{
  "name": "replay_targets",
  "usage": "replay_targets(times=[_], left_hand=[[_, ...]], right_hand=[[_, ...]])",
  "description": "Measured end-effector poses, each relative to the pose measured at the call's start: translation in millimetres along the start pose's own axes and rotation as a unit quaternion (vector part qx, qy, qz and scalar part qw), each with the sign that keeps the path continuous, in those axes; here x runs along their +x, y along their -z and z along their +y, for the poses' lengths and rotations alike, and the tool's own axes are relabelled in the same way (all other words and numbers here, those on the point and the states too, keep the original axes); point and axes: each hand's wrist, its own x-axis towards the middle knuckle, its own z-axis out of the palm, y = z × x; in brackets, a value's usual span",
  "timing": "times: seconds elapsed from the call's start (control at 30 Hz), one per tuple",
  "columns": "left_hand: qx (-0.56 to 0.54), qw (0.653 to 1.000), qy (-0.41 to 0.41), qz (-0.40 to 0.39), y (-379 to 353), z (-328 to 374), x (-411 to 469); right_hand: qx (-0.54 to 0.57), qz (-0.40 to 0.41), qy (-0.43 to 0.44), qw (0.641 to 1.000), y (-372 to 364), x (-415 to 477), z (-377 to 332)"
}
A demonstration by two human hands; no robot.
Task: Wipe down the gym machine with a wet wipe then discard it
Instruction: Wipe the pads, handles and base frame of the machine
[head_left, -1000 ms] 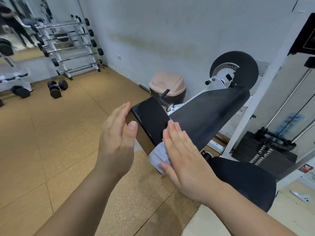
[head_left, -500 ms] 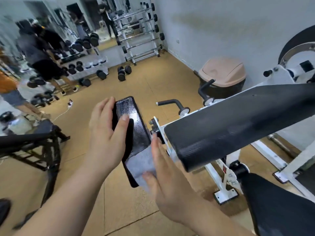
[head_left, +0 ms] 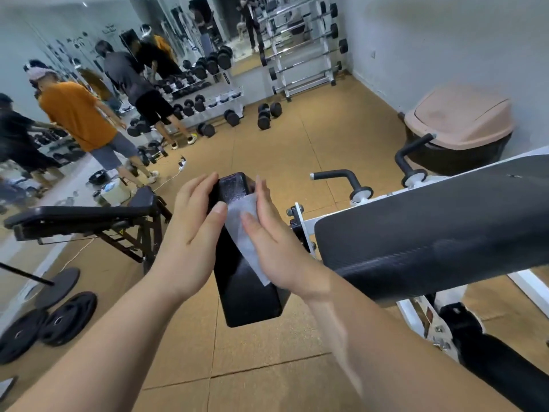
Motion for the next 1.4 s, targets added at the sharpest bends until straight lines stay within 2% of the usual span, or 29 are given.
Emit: replay_targets(times=[0.17, 0.3, 0.5, 0.63, 0.77, 0.93, 1.07, 1.2, 1.4], left_hand=[[0.054, 0.999, -0.004, 0.001, -2.0, -1.8, -2.0], [0.056, 0.998, -0.008, 0.0, -3.1, -1.7, -1.9], [0.042, 0.999, -0.012, 0.006, -2.9, -3.8, -2.3], [0.034, 0.999, -0.024, 0.019, -5.4, -10.4, -2.9], [0.021, 0.999, -0.026, 0.021, -7.9, -13.1, -3.2], [0.02, 0.999, -0.026, 0.029, -10.9, -12.1, -0.4], [0.01, 0.998, -0.037, 0.041, -12.3, -15.8, -2.5], [-0.001, 0.995, -0.077, 0.063, -10.3, -22.4, -2.3], [-0.009, 0.988, -0.12, 0.095, -12.4, -29.6, 3.5]], right_hand=[[0.037, -0.047, -0.041, 0.997, -7.7, -58.0, 40.1], [0.052, -0.032, -0.077, 0.995, -1.5, -36.7, 23.1], [-0.001, 0.005, 0.009, 1.0, 3.1, 22.5, -20.7], [-0.048, 0.0, 0.044, 0.998, -11.1, -22.2, 8.3], [0.011, 0.005, -0.01, 1.0, -24.3, -72.3, 47.3], [0.043, -0.01, -0.063, 0.997, -6.9, -36.6, 26.8], [-0.001, 0.028, -0.026, 0.999, -12.2, -16.3, 2.9], [-0.076, 0.06, 0.007, 0.995, -36.1, -65.5, 27.7], [-0.093, 0.223, -0.034, 0.97, -69.6, -90.1, 46.2]])
